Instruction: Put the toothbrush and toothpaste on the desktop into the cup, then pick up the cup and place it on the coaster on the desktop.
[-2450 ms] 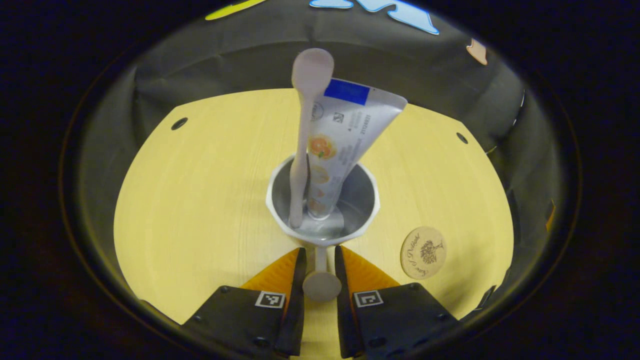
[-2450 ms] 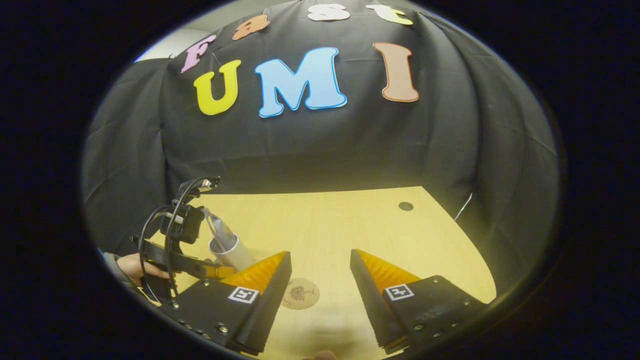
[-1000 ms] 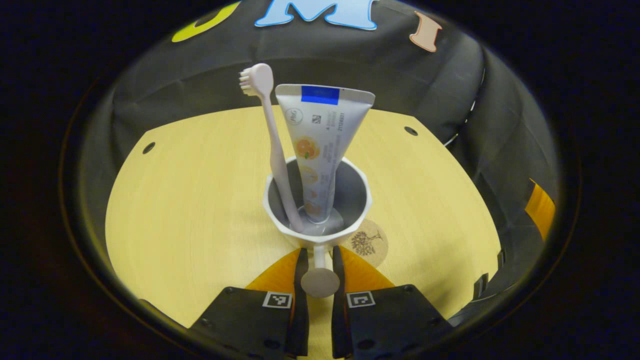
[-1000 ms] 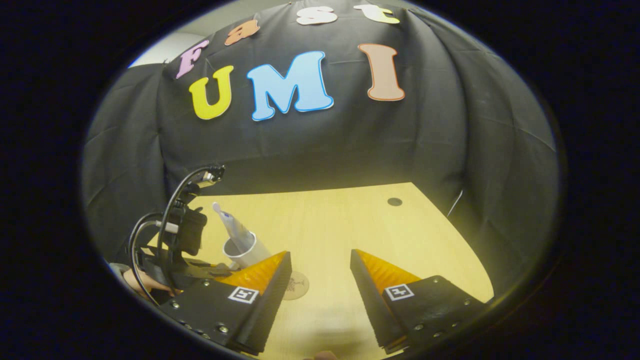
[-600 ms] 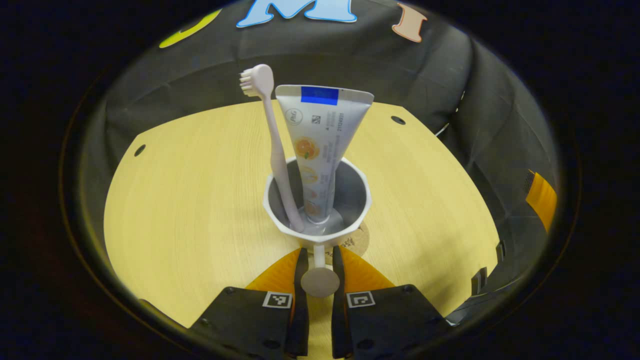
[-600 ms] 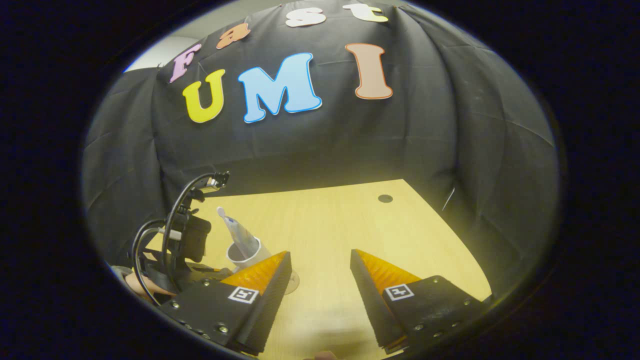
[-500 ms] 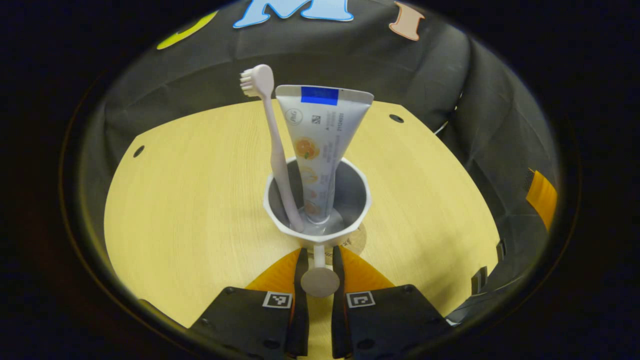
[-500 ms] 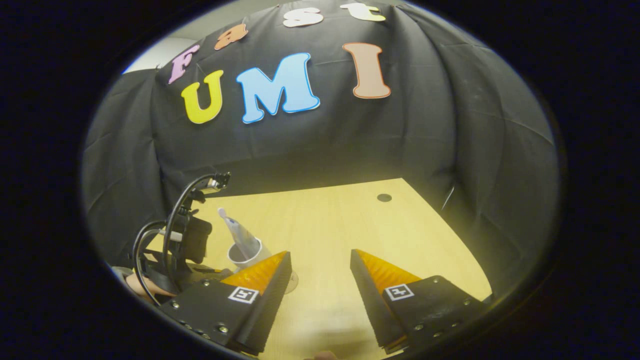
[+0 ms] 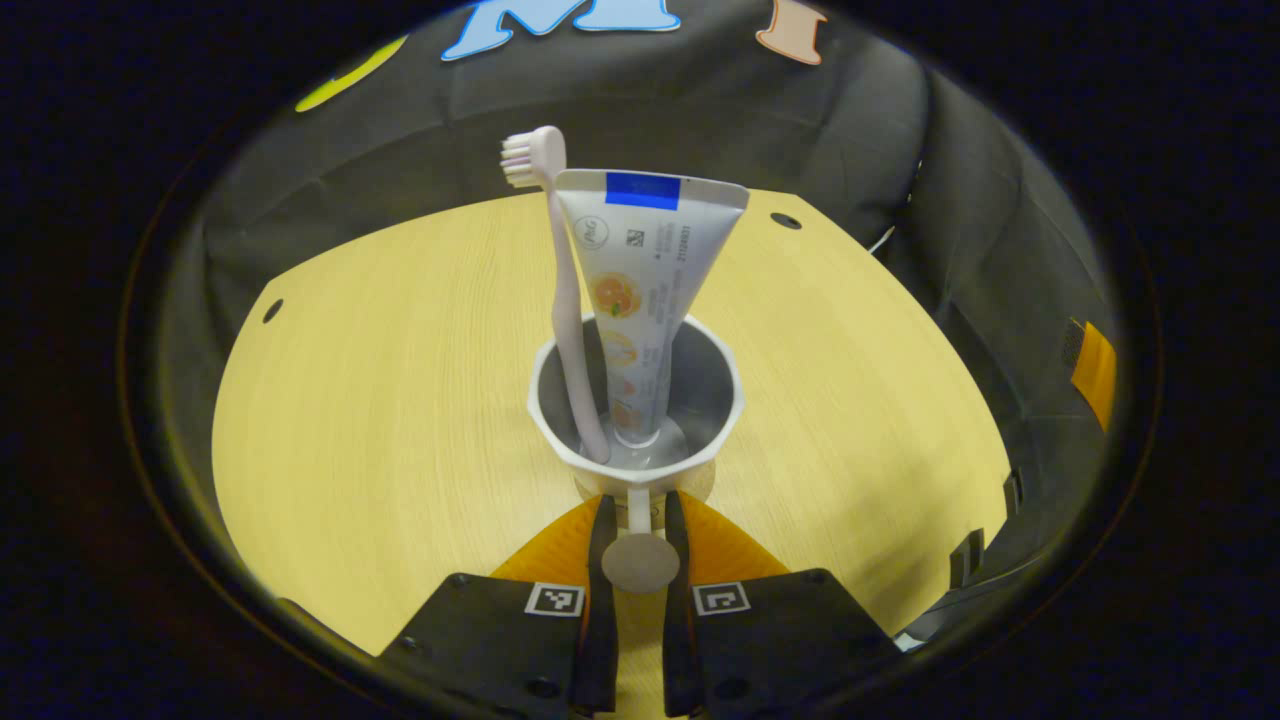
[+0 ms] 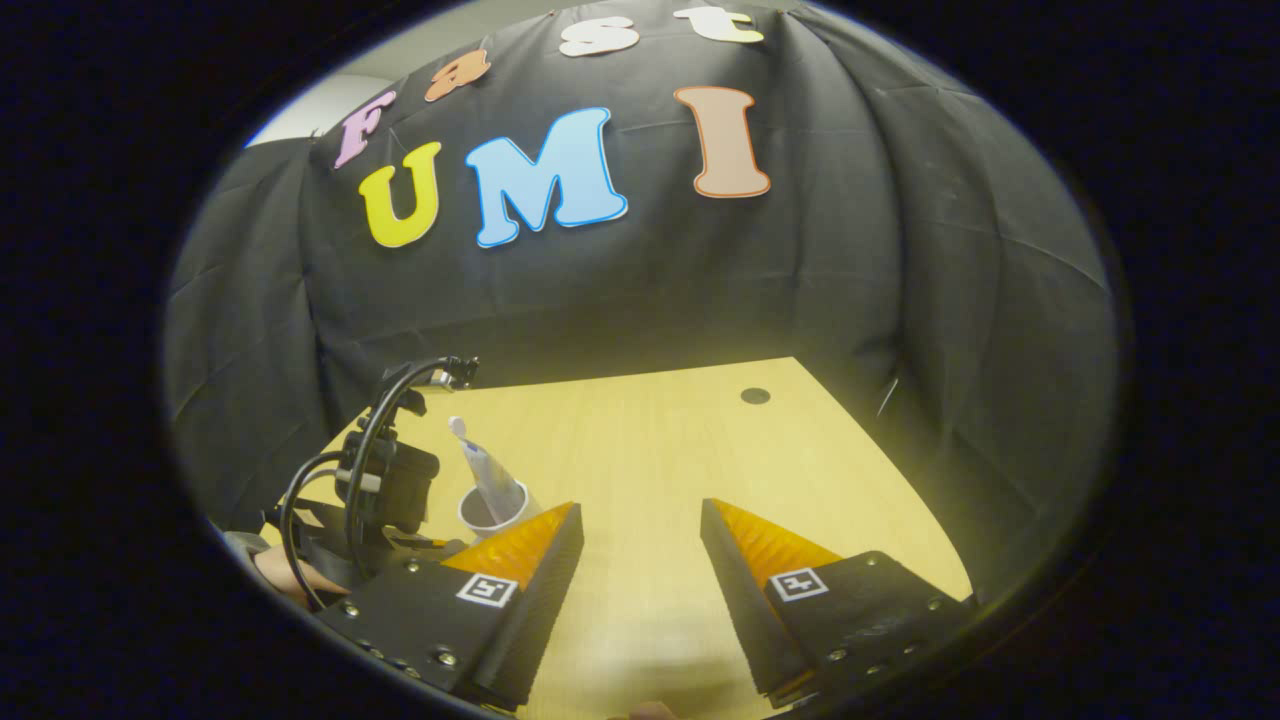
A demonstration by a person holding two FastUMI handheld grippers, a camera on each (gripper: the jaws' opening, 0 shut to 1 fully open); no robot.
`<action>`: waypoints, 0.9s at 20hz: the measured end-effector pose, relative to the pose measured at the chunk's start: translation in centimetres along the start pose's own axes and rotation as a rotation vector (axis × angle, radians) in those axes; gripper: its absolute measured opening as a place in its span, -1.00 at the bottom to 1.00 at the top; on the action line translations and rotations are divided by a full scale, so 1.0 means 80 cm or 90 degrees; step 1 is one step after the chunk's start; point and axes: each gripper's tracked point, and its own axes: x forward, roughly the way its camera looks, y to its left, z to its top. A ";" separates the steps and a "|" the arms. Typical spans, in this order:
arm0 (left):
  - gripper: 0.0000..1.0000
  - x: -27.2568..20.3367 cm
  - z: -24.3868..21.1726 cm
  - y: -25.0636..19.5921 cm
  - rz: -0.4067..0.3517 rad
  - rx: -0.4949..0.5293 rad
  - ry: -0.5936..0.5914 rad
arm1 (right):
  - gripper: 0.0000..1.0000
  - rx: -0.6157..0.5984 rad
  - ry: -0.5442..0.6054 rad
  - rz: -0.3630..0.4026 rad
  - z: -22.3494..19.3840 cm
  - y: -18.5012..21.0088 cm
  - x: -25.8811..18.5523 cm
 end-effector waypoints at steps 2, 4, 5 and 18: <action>-0.50 0.000 -0.002 -0.002 0.010 0.005 0.002 | 0.54 0.001 0.003 0.003 -0.002 -0.003 0.000; -0.48 0.001 -0.007 -0.004 0.021 0.016 0.003 | 0.54 -0.004 0.003 0.010 -0.001 -0.004 0.000; -0.45 0.000 -0.008 -0.004 0.025 0.015 0.003 | 0.54 -0.006 0.002 0.014 -0.002 -0.004 -0.001; 0.45 -0.091 0.028 -0.019 0.017 -0.060 -0.162 | 0.53 -0.060 -0.036 0.059 0.022 0.009 -0.024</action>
